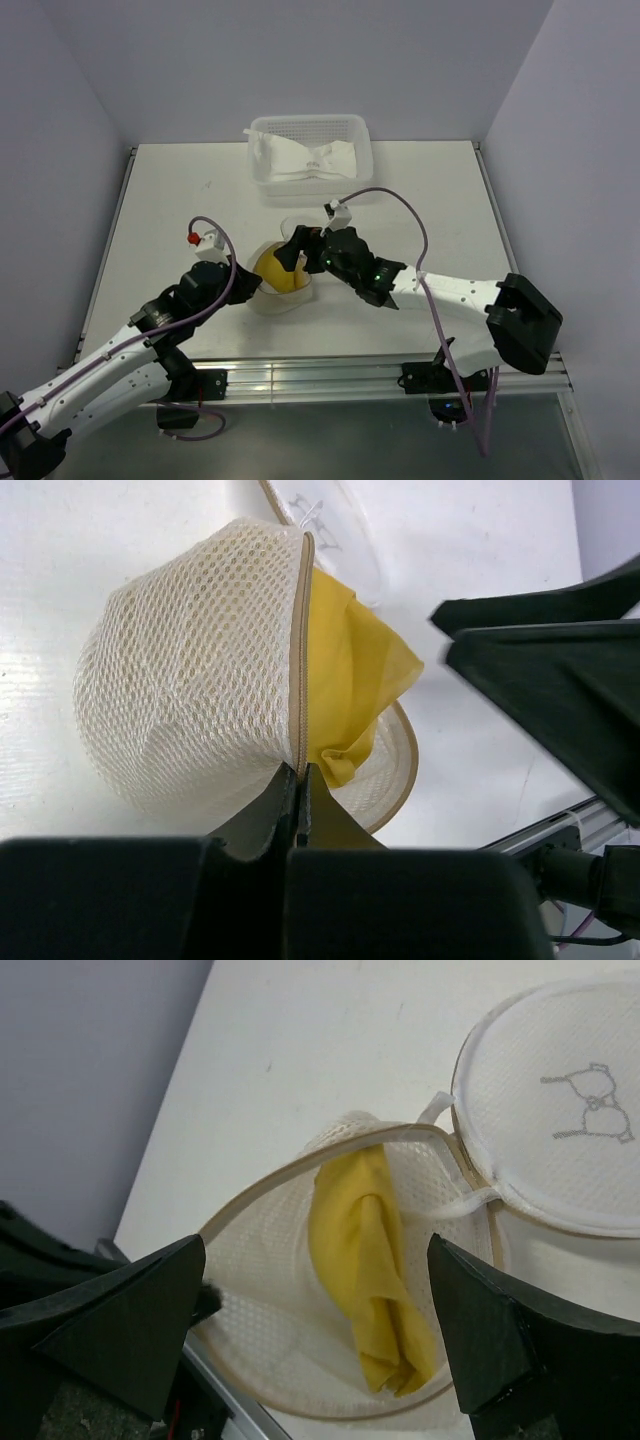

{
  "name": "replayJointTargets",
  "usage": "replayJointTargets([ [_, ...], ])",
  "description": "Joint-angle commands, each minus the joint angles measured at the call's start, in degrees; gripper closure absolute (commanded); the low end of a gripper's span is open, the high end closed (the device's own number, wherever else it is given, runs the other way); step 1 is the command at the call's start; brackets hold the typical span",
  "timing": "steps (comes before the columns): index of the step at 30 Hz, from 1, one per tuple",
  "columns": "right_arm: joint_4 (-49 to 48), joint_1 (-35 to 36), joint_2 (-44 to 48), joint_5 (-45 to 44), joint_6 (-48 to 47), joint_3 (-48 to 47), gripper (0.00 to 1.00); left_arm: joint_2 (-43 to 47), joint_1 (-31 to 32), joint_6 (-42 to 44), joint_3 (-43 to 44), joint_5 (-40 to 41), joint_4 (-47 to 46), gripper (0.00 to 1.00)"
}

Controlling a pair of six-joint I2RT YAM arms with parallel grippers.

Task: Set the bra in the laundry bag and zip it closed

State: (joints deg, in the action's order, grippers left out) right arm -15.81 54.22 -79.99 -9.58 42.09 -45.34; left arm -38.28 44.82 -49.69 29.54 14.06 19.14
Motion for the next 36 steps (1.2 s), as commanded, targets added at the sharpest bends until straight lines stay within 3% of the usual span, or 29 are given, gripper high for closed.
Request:
replayJointTargets([
  [1,-0.79,-1.48,2.81,-2.34,0.53,3.5,0.0,0.49,-0.26,-0.23,-1.24,0.44,-1.29,1.0],
  [5,-4.9,-4.99,2.91,-8.23,6.94,11.82,0.02,2.85,-0.26,-0.14,-1.68,-0.18,-1.91,1.0],
  [10,-12.47,-8.86,-0.51,-9.41,15.48,17.83,0.01,3.83,-0.26,0.3,-2.03,-0.62,-2.0,1.0],
  [19,-23.36,-12.73,-14.82,-0.09,23.3,14.5,0.0,3.48,-0.26,0.47,-2.82,-1.5,-3.05,1.0],
  [24,-28.04,-13.52,-20.12,-2.89,28.49,11.51,0.04,3.13,-0.26,1.09,-2.12,-1.41,-3.14,1.0],
  [27,-28.92,-13.78,-20.74,-7.46,28.58,10.45,0.3,2.51,-0.26,1.7,-1.15,-0.97,-3.14,1.0],
  [28,-30.4,-13.87,-20.13,-9.03,28.14,10.54,0.6,2.16,-0.26,1.88,-0.63,-0.97,-3.14,1.0],
  [31,-34.17,-14.05,-15.74,-10.01,24.55,12.2,0.95,1.98,-0.26,2.4,0.34,-1.49,-4.02,1.0],
  [32,-35.24,-14.05,-14.07,-10.36,21.23,13.77,0.99,1.98,-0.26,2.67,1.56,-1.67,-4.11,1.0],
  [36,-31.41,-12.3,0.06,-14.56,8.49,15.02,1.0,1.55,-0.26,3.81,5.43,-1.06,-2.88,1.0],
])
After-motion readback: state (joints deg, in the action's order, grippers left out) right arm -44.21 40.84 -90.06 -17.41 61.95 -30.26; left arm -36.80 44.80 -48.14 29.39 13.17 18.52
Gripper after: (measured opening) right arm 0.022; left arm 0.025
